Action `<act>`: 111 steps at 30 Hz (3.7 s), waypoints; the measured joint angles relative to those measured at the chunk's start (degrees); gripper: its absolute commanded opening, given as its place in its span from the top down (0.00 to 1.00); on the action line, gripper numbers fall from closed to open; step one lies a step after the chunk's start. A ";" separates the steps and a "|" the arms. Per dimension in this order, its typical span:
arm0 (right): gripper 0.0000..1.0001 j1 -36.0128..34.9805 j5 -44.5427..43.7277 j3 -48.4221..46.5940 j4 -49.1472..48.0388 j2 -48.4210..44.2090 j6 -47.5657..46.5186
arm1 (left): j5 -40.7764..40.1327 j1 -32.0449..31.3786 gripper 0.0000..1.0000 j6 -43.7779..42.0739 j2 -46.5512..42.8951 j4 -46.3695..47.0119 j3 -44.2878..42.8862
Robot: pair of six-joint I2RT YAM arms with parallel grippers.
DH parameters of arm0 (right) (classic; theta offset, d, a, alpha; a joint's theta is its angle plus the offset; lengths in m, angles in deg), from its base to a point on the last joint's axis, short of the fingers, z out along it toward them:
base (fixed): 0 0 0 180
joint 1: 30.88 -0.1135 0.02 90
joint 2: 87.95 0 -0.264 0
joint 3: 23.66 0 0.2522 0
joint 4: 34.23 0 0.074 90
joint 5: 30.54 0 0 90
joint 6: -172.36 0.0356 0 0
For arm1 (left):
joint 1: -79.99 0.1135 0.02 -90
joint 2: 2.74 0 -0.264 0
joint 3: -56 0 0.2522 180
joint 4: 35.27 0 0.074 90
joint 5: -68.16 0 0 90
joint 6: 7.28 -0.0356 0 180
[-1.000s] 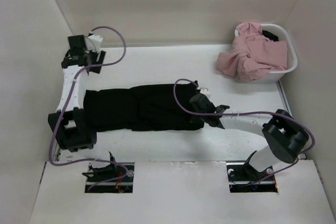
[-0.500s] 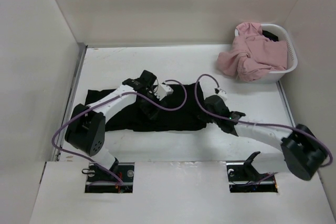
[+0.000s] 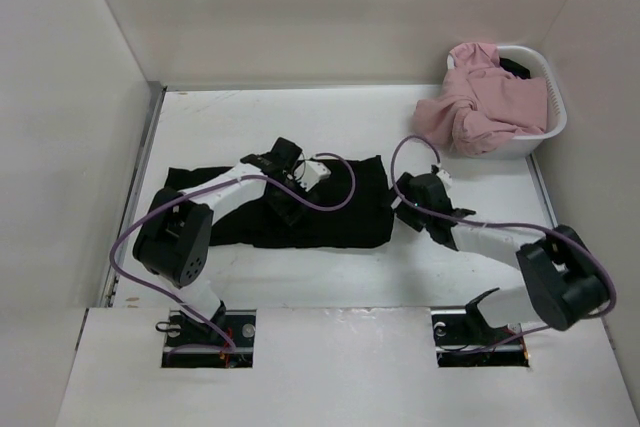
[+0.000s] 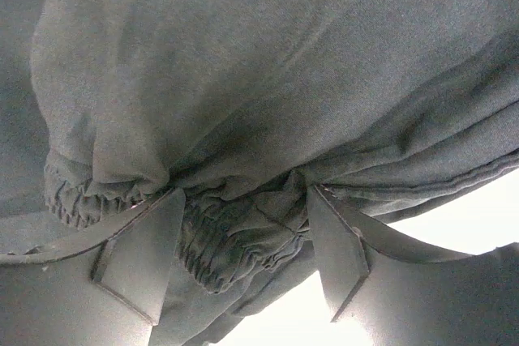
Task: Fold and stack the trousers
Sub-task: Fold the trousers
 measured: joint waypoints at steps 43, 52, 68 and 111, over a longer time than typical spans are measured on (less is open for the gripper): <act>1.00 -23.98 -4.44 -76.91 42.58 32.81 -22.53 | -5.75 24.61 0.76 4.94 9.01 4.63 -6.51; 0.93 -27.50 -6.60 -82.66 34.10 45.31 -10.82 | 0.24 30.80 0.78 7.65 10.93 8.11 -7.10; 0.18 -30.56 4.22 -63.95 5.03 35.52 -16.39 | 6.40 40.13 0.42 9.88 12.83 7.61 -10.88; 0.47 9.01 26.77 0.26 -1.27 -2.34 -2.45 | 4.68 15.17 0.35 0.26 -9.20 3.74 6.14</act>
